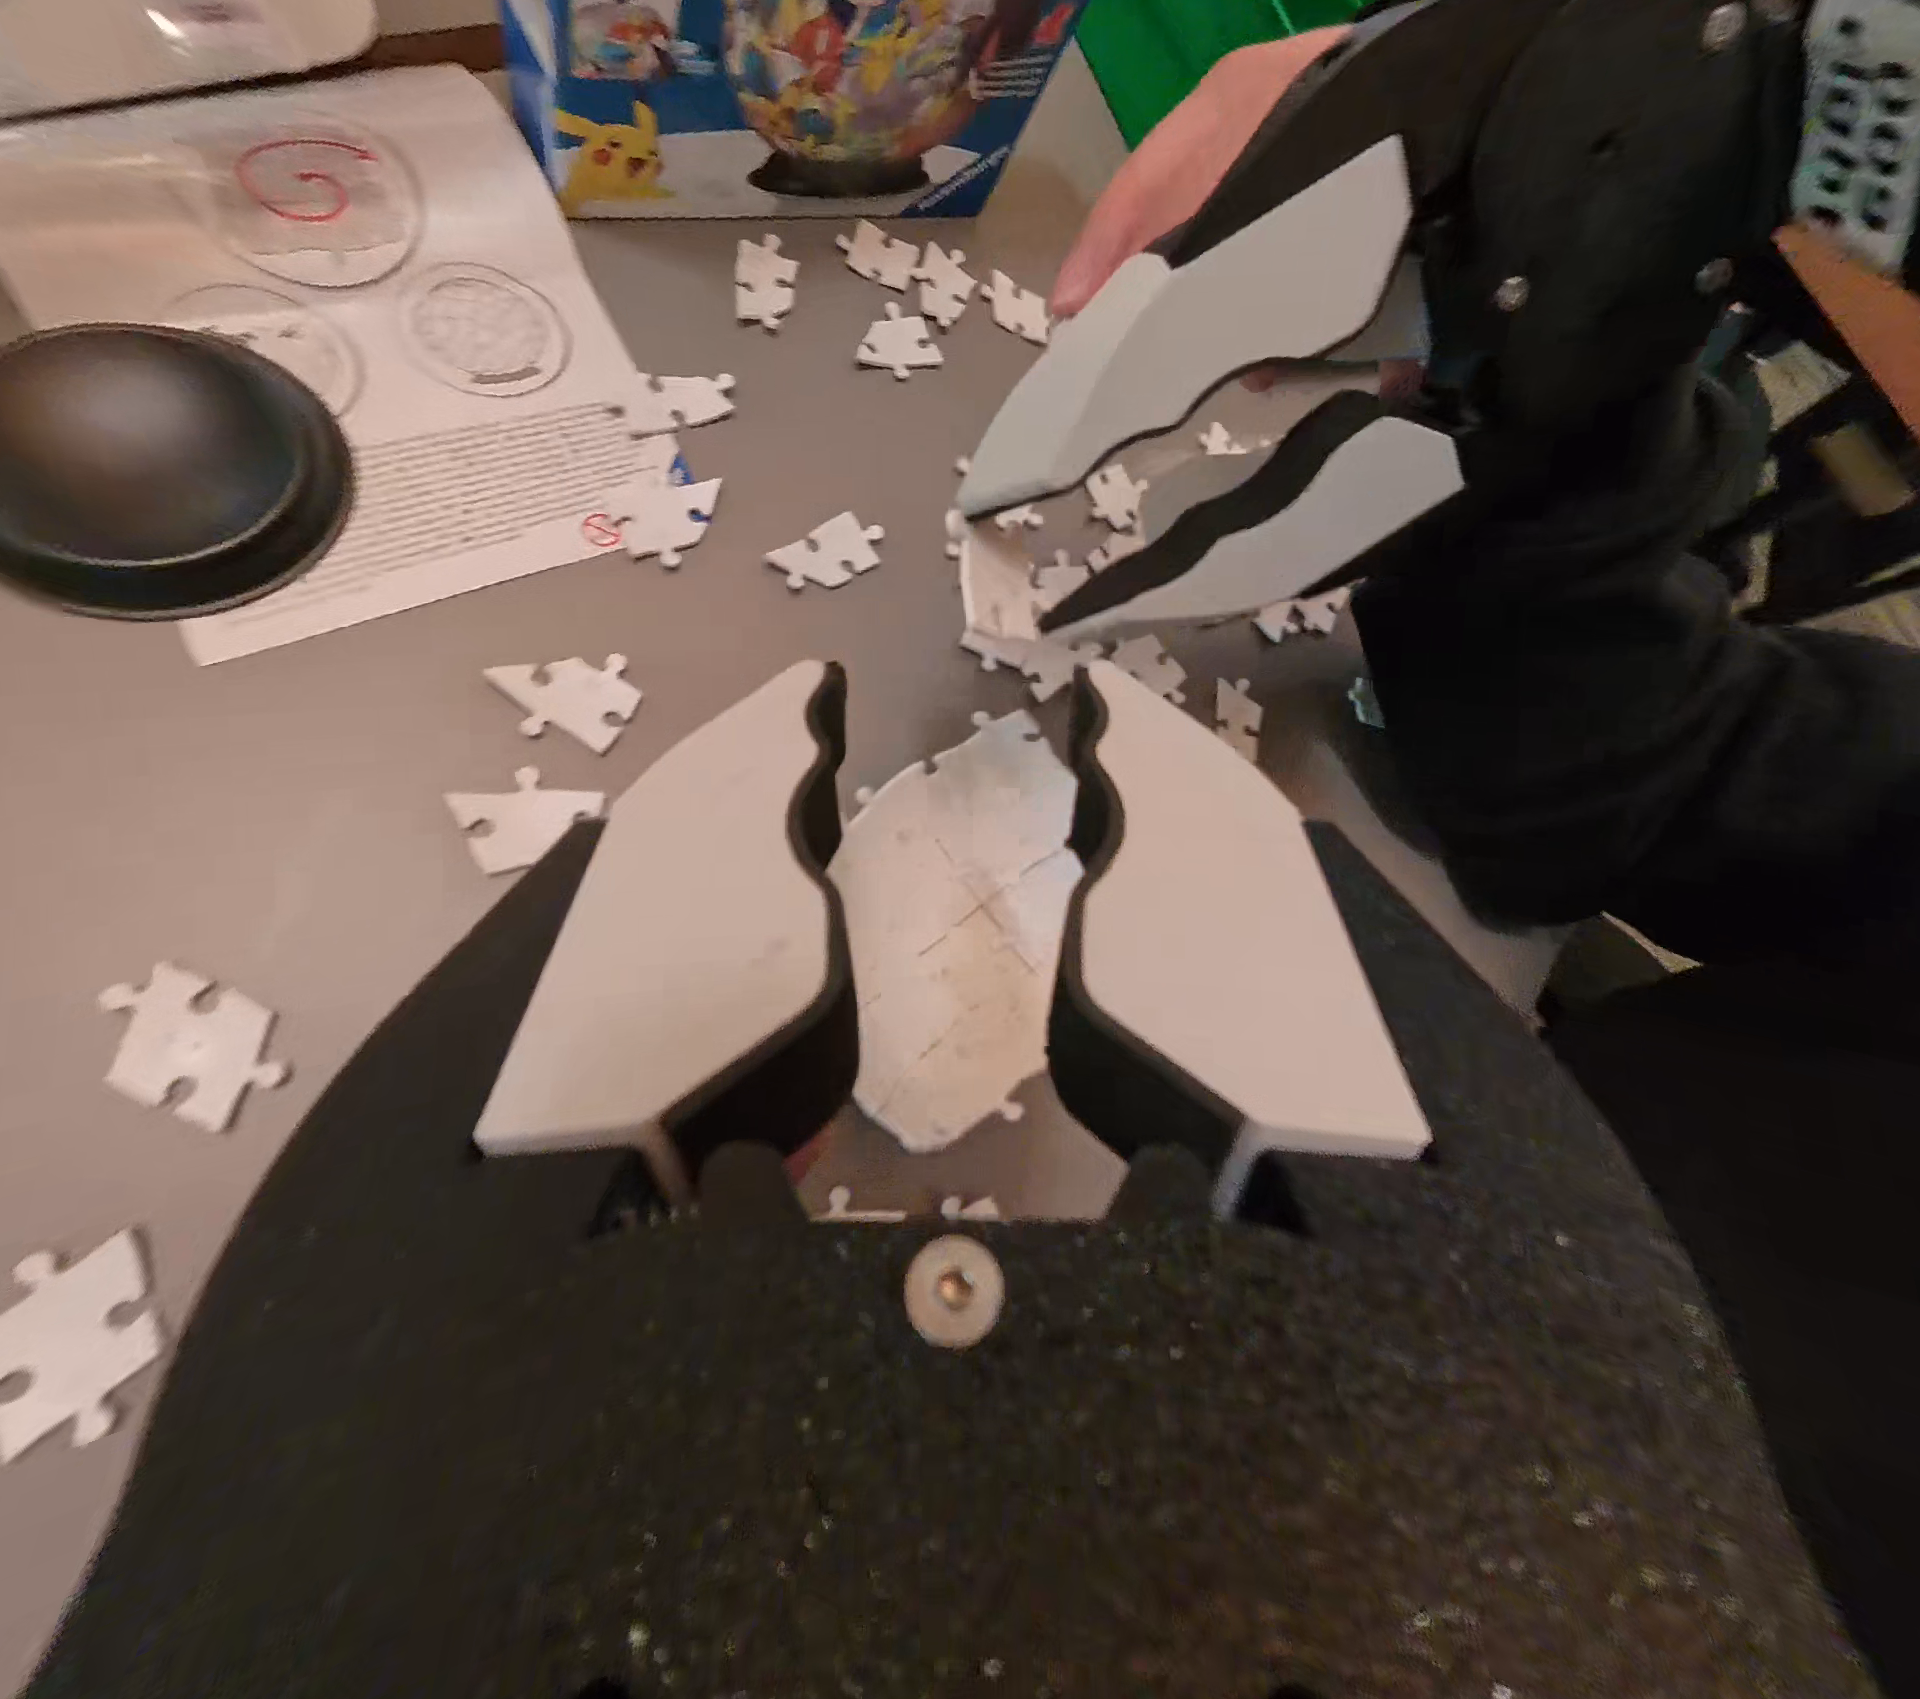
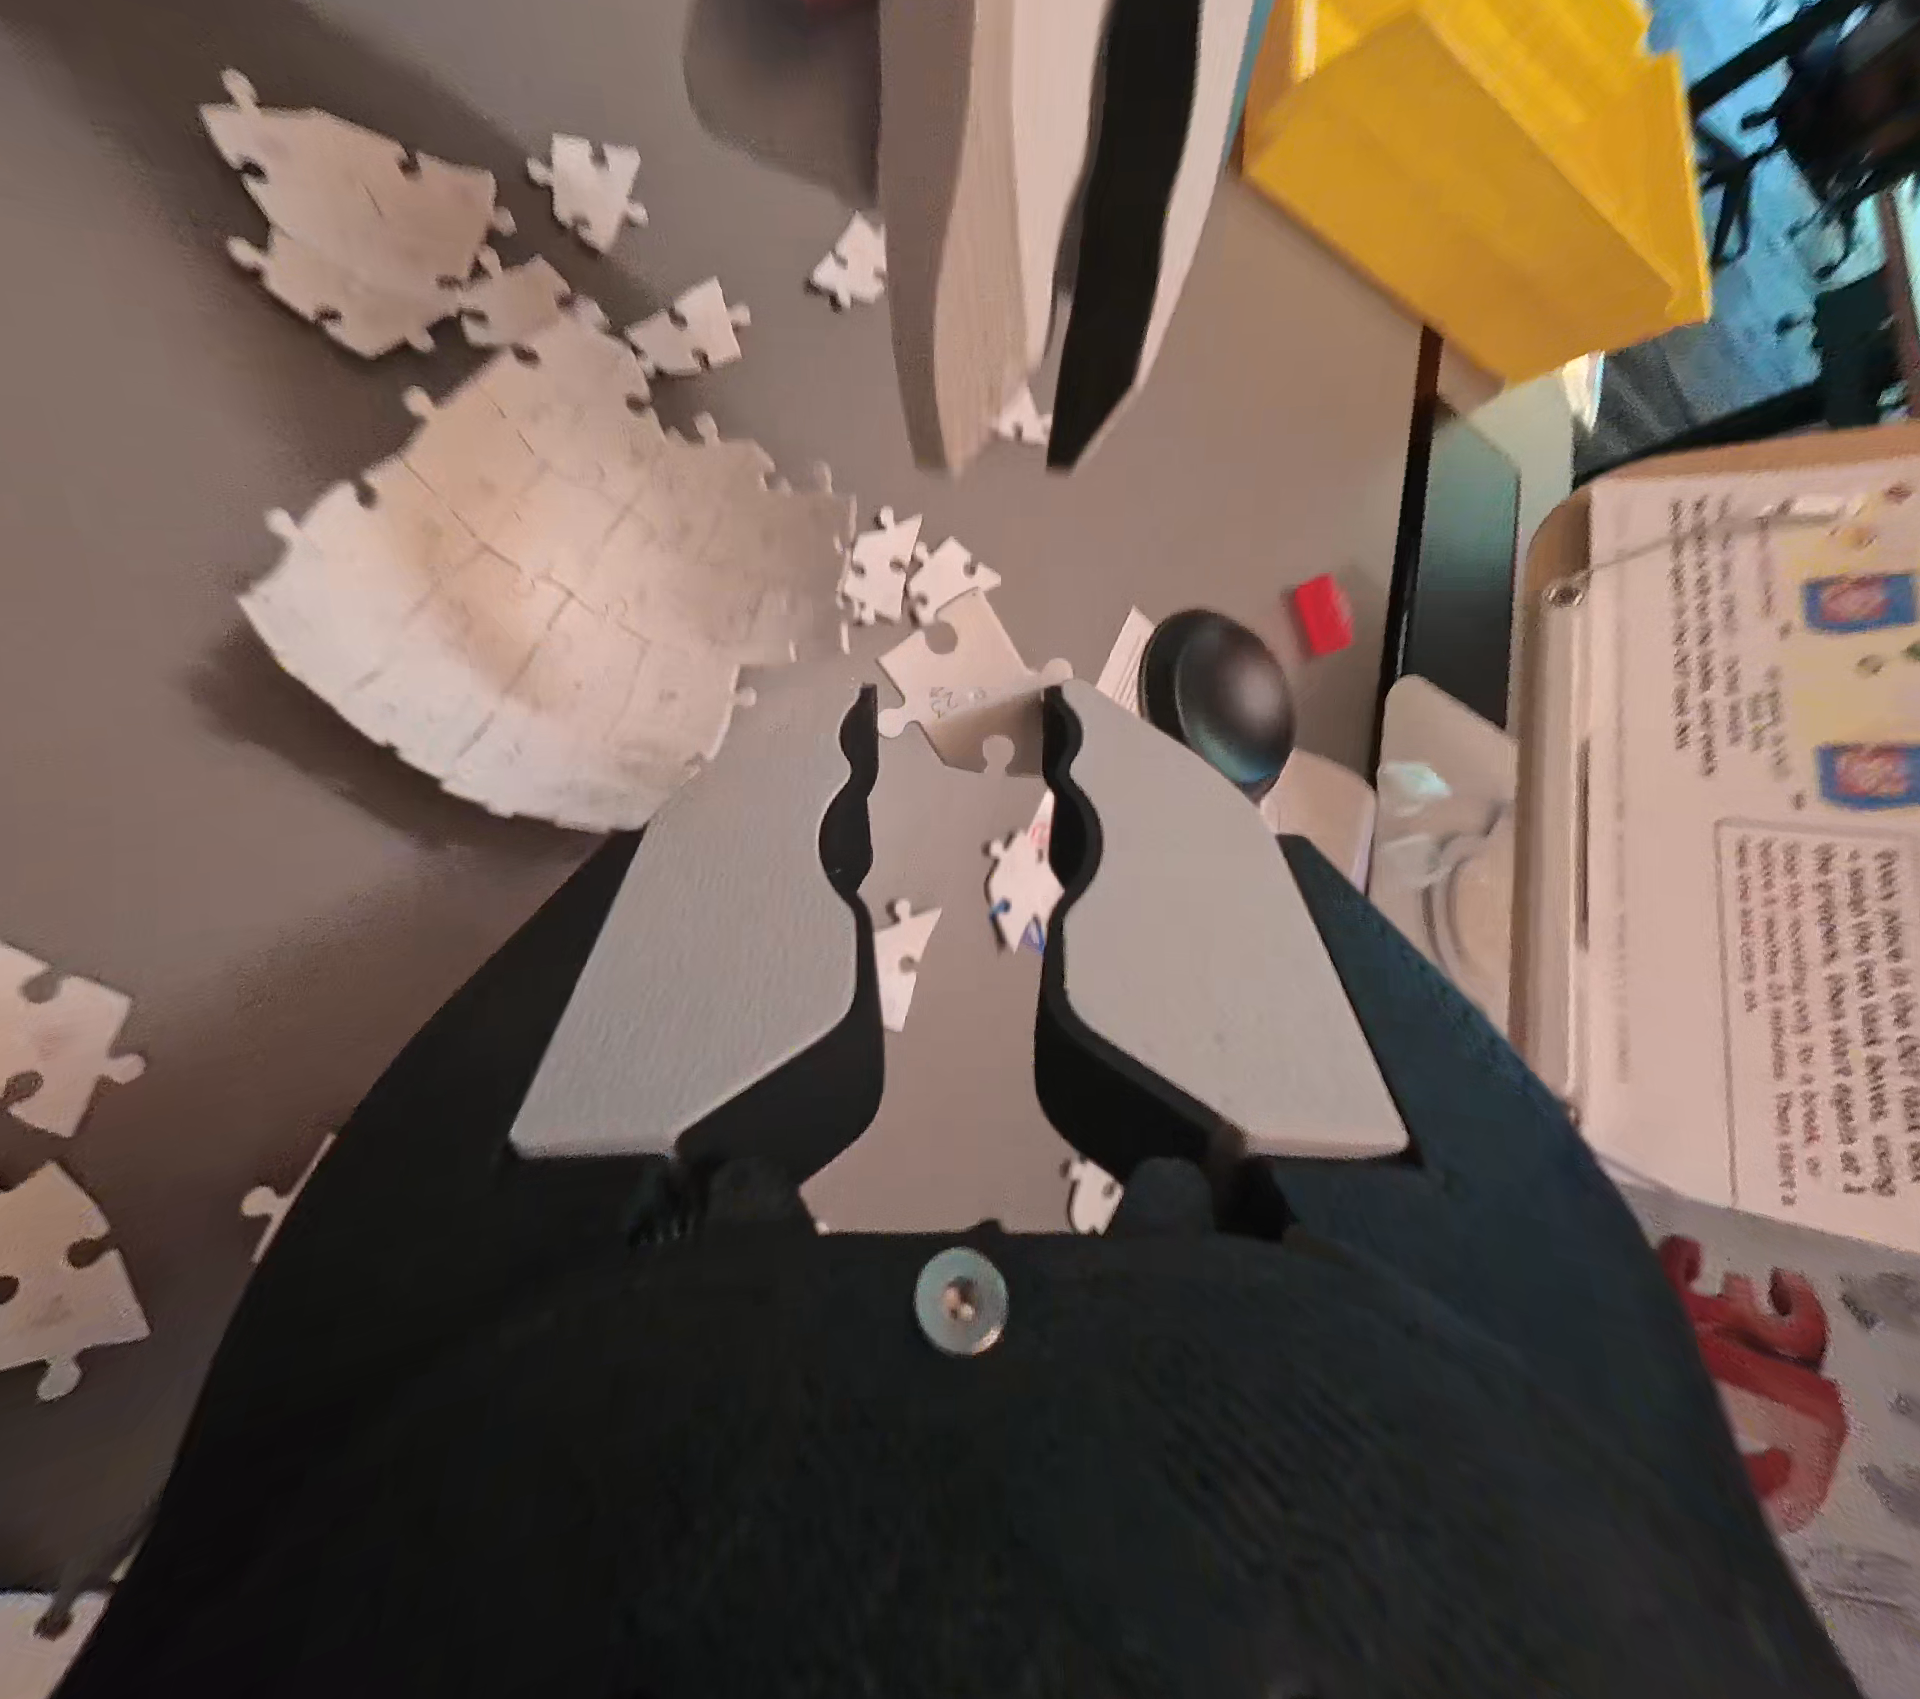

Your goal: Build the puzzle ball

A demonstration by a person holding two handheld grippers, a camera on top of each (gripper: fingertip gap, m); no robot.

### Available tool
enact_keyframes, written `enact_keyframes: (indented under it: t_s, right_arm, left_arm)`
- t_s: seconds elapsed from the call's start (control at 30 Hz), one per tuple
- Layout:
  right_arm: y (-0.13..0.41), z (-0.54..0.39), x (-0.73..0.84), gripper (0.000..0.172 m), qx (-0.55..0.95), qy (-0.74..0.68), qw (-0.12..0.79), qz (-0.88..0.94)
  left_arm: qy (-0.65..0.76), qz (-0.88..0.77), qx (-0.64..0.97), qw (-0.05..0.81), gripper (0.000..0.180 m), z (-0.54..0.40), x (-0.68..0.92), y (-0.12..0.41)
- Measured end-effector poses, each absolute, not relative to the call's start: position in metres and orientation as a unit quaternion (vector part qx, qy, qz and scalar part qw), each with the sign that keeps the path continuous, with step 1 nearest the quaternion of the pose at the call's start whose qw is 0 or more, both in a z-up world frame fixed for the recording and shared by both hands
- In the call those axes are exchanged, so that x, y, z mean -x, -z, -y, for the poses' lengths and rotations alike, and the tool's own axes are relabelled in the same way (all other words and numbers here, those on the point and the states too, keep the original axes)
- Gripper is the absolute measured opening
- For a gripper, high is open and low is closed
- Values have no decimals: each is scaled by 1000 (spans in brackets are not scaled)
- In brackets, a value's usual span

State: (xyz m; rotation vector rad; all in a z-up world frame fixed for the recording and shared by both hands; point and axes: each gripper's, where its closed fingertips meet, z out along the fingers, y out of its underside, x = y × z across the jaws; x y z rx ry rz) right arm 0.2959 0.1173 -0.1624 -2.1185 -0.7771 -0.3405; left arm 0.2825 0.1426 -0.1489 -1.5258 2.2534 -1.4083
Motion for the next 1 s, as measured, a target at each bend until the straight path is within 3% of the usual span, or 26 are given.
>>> enact_keyframes:
  t_s: [0.03, 0.17, 0.27, 0.33, 0.47, 0.67, 0.77, 0.9, 1.0]
  right_arm:
    - [157, -118, -290, 30, 838, 132, 426, 314]
    - [146, -117, -276, 30, 823, 122, 447, 330]
    - [145, -116, -273, 22, 819, 108, 453, 334]
    - [147, -115, -271, 14, 819, 83, 461, 332]
    - [146, -111, -283, 29, 830, 60, 479, 280]
    - [135, -110, -302, 31, 818, -80, 554, 131]
    - [138, -116, -302, 26, 813, -130, 559, 100]
    - [128, -122, -293, 4, 789, -150, 584, 116]
    - [137, -122, -293, 2, 808, -138, 559, 125]
  left_arm:
    - [459, -735, 498, 23, 39, -137, -283, 150]
    - [491, -708, 506, -37, 28, -120, -286, 149]
    - [496, -708, 501, -55, 1, -115, -284, 151]
    - [486, -724, 486, -54, 1, -112, -280, 156]
    - [488, -733, 474, -7, 1, -118, -287, 157]
    - [556, -707, 433, 53, 2, -123, -296, 137]
    - [585, -697, 407, 83, 1, -123, -297, 126]
    - [593, -704, 380, 92, 1, -119, -294, 125]
    - [574, -718, 383, 97, 2, -120, -294, 133]
